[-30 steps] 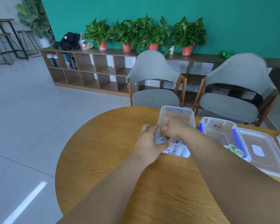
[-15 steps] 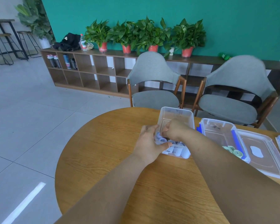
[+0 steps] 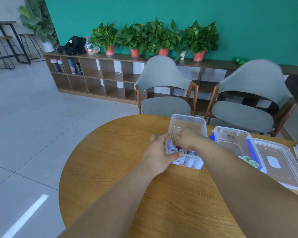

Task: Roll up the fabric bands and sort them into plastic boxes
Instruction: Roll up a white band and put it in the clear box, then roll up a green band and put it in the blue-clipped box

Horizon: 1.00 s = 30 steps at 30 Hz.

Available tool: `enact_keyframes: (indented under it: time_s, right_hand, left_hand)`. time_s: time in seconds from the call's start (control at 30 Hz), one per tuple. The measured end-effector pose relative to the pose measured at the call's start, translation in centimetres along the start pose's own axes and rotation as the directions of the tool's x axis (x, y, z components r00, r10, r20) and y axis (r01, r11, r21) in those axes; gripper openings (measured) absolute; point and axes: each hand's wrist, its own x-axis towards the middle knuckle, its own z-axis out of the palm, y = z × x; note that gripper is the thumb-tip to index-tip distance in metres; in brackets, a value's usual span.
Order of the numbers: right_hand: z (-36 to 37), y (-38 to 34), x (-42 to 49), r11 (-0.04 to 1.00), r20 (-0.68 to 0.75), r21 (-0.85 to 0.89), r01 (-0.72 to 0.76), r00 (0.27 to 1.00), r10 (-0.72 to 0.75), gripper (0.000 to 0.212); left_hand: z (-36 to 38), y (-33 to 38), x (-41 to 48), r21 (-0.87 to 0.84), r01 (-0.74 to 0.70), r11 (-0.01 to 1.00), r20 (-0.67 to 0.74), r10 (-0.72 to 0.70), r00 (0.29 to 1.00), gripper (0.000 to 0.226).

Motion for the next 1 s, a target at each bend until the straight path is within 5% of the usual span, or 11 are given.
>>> enact_keyframes:
  time_s: [0.5,1.0]
  right_hand:
    - [-0.8,0.3,-0.6,0.995,-0.052,-0.098,0.024,0.998,-0.029,0.011]
    - [-5.1,3.3,-14.0,0.998,-0.299,0.066,0.007,0.954,0.013,0.028]
  left_hand:
    - [-1.1,0.6,0.1,0.076,-0.019,0.997,0.008,0.018,1.000,0.092]
    - [-2.3,7.5,-5.4,0.251,-0.265,0.931,-0.004,0.275,0.962,0.081]
